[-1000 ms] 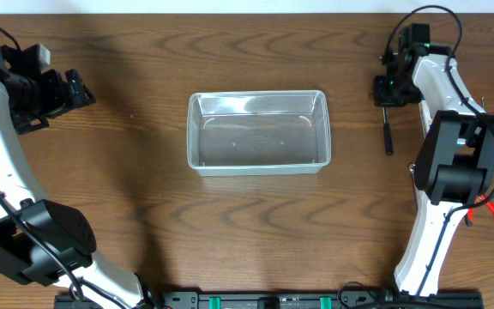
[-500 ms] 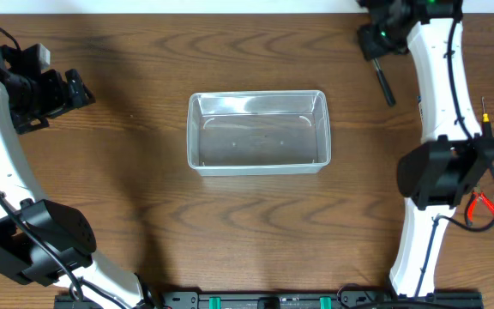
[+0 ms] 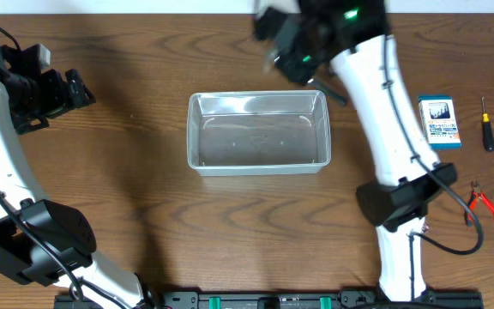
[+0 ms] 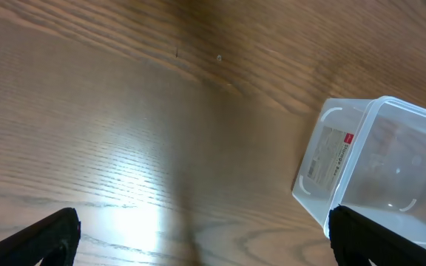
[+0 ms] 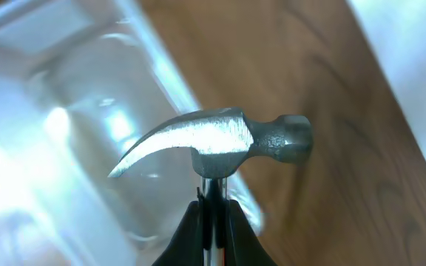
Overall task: Pack container
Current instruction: 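Carry the claw hammer left over the clear container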
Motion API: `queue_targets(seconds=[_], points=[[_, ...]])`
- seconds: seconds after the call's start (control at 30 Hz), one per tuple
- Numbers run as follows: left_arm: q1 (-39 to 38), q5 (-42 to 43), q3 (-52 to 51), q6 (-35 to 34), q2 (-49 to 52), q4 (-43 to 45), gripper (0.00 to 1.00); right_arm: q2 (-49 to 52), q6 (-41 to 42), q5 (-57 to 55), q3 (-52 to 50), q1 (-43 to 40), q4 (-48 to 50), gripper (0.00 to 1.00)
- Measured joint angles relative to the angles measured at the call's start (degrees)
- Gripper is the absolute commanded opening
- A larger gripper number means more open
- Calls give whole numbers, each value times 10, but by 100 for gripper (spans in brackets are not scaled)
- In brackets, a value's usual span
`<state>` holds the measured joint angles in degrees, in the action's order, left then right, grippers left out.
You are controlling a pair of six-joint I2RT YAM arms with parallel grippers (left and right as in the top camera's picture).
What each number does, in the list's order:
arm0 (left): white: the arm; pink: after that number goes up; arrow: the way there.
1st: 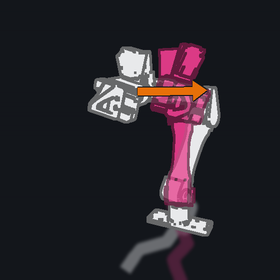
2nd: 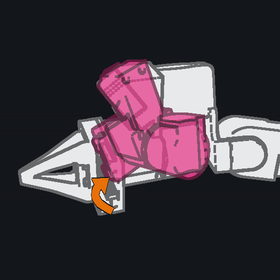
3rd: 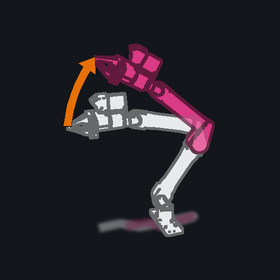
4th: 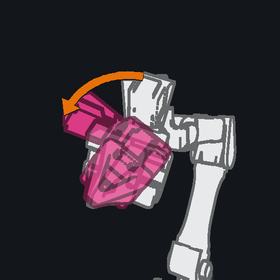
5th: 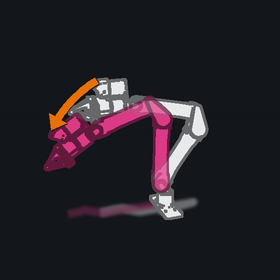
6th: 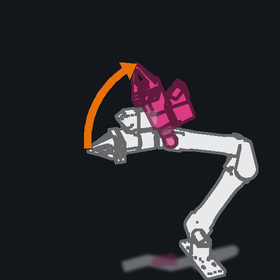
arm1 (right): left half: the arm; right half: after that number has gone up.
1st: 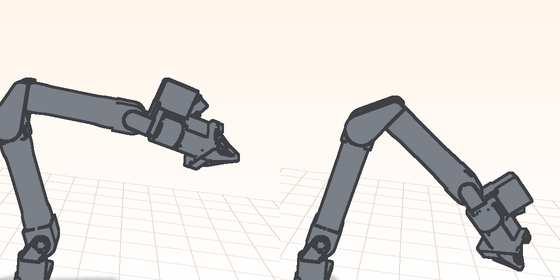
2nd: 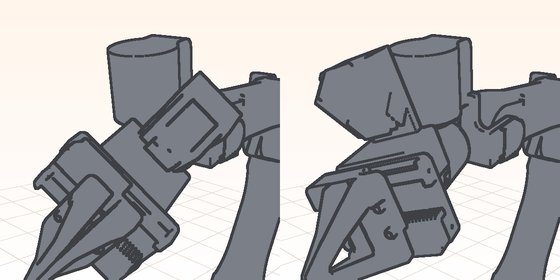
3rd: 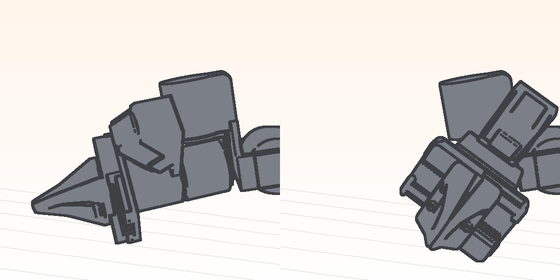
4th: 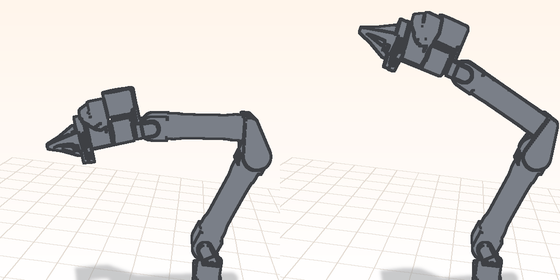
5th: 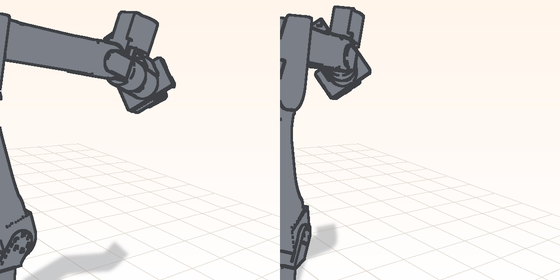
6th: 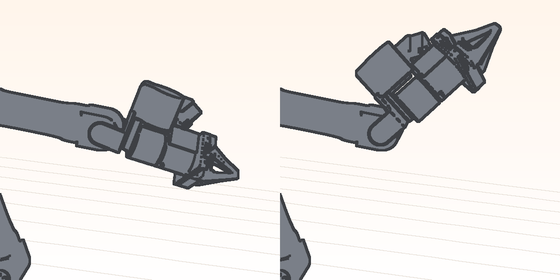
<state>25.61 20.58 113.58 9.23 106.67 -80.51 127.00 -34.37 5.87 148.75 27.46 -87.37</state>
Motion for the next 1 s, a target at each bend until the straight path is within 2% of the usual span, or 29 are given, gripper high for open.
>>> queue_targets(seconds=[0.23,0.5,1.0], points=[[0,0,0,0,0,0,98,0,-45,7,0,65,-39,1],[0,0,0,0,0,0,98,0,-110,66,-24,69,-59,1],[0,0,0,0,0,0,98,0,-137,74,-170,69,63,1]])
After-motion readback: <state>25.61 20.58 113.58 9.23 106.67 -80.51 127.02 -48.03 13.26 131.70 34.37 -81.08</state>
